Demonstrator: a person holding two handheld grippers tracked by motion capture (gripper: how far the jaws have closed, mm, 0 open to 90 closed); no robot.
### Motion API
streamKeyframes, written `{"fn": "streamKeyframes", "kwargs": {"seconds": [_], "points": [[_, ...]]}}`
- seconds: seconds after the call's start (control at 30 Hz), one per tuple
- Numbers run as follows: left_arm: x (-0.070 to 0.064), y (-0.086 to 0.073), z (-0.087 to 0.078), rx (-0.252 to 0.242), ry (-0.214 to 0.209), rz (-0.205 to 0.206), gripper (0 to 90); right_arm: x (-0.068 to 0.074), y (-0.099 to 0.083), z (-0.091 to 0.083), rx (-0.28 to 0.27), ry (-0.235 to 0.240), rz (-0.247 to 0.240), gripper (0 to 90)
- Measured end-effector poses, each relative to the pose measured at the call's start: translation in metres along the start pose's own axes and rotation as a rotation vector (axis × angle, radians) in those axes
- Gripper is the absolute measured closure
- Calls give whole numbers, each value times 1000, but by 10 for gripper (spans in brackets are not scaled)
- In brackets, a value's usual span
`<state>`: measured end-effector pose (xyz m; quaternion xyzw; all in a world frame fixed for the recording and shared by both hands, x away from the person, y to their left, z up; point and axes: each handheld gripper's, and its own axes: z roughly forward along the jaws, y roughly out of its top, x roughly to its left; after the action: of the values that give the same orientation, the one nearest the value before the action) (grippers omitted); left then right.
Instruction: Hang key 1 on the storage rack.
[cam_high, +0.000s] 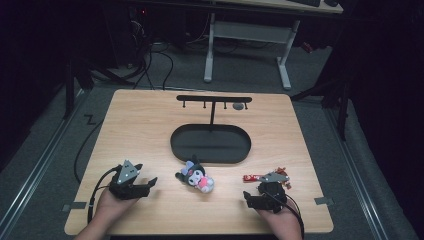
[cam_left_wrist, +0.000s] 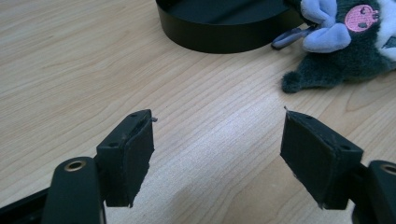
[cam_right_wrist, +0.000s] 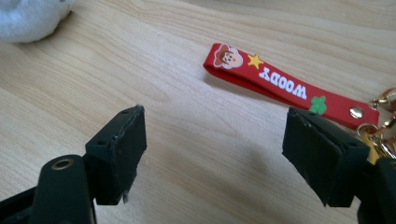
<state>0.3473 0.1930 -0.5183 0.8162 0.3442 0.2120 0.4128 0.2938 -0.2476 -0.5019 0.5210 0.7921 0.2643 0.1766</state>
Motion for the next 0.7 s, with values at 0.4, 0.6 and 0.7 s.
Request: {"fn": "streamKeyframes", "kwargs": {"seconds": [0.4, 0.6, 0.7], "points": [[0, 1, -1, 2, -9, 5, 261, -8, -3, -9, 72, 3, 14, 220], [0, 1, -1, 4, -12, 8, 259, -13, -4, -17, 85, -12, 24, 224], [0, 1, -1, 1, -11, 8, 258, -17, -5, -21, 92, -17, 33, 229]]}}
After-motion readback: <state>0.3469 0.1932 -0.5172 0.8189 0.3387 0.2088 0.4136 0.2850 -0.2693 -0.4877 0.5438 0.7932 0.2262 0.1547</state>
